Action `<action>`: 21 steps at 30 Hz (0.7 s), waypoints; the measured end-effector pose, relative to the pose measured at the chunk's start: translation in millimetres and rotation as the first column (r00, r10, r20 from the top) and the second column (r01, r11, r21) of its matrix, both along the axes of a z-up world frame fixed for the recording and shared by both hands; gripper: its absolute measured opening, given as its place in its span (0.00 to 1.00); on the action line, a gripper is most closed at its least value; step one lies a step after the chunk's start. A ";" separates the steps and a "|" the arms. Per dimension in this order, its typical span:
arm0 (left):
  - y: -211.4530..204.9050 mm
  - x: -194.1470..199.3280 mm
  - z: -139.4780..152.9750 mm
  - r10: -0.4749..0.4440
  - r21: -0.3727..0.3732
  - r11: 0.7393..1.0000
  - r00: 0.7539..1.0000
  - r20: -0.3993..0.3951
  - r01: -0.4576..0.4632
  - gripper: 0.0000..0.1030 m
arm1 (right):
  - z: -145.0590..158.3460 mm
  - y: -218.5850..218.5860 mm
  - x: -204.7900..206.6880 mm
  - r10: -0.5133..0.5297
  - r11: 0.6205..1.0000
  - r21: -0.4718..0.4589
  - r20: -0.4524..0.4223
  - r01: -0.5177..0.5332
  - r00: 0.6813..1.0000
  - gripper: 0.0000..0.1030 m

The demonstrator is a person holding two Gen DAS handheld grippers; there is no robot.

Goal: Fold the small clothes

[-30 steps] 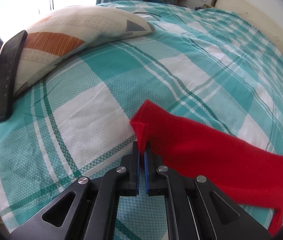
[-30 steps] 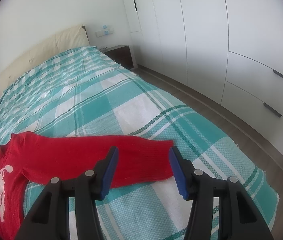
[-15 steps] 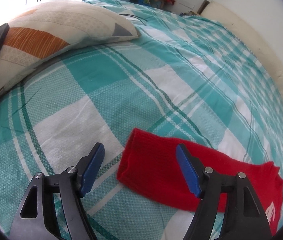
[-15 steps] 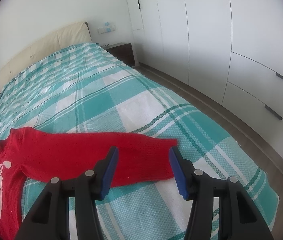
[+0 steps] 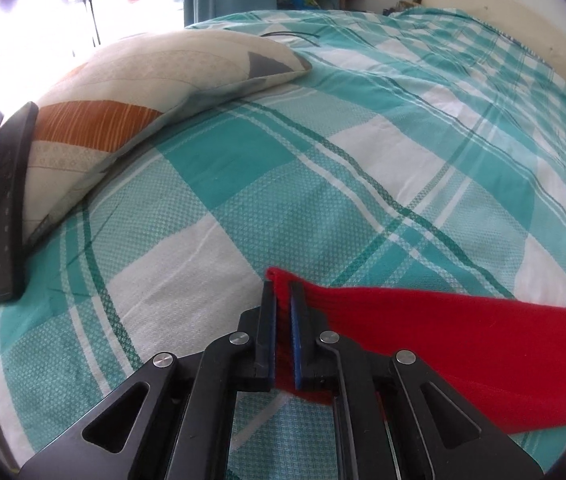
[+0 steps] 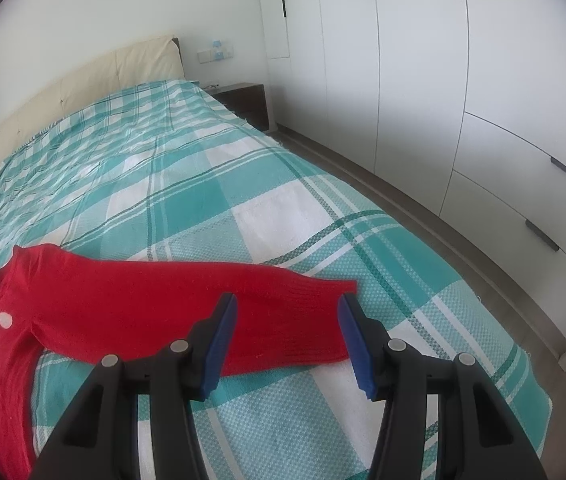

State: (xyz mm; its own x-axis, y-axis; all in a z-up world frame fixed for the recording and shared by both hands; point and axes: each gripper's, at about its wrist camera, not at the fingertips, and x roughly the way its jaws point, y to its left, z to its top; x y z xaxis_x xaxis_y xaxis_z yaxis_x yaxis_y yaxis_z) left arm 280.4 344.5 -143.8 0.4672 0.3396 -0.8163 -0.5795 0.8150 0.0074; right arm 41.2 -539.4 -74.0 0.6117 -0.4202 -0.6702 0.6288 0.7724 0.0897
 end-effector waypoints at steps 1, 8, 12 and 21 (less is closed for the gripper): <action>-1.1 0.1 -0.6 -0.007 0.001 1.000 1.000 -0.001 0.007 0.05 | -0.1 -0.4 -0.5 -0.001 1.000 0.003 0.001 0.001 1.000 0.51; -15.0 -24.9 31.1 0.004 0.059 0.998 0.995 0.100 -0.010 0.82 | 3.5 -1.1 -5.7 -0.029 1.000 0.003 0.018 0.029 0.999 0.71; -45.5 -45.5 68.9 -0.030 0.069 0.998 0.977 0.213 0.016 0.91 | 10.8 -0.2 -11.1 -0.050 0.998 -0.029 0.047 0.051 0.998 0.79; -168.6 -82.3 102.6 -0.341 0.103 0.940 0.887 0.312 0.325 0.98 | 42.7 34.1 -42.0 -0.015 0.987 -0.155 0.214 0.049 0.977 0.96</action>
State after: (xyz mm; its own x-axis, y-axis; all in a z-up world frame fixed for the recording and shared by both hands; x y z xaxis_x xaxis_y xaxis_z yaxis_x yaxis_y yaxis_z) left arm 198.1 176.0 -41.2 0.7926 0.1516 -0.5906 -0.2514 0.9637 -0.0899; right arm -0.8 -505.3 -31.3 0.7167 -0.5322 -0.4507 0.6335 0.7671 0.1016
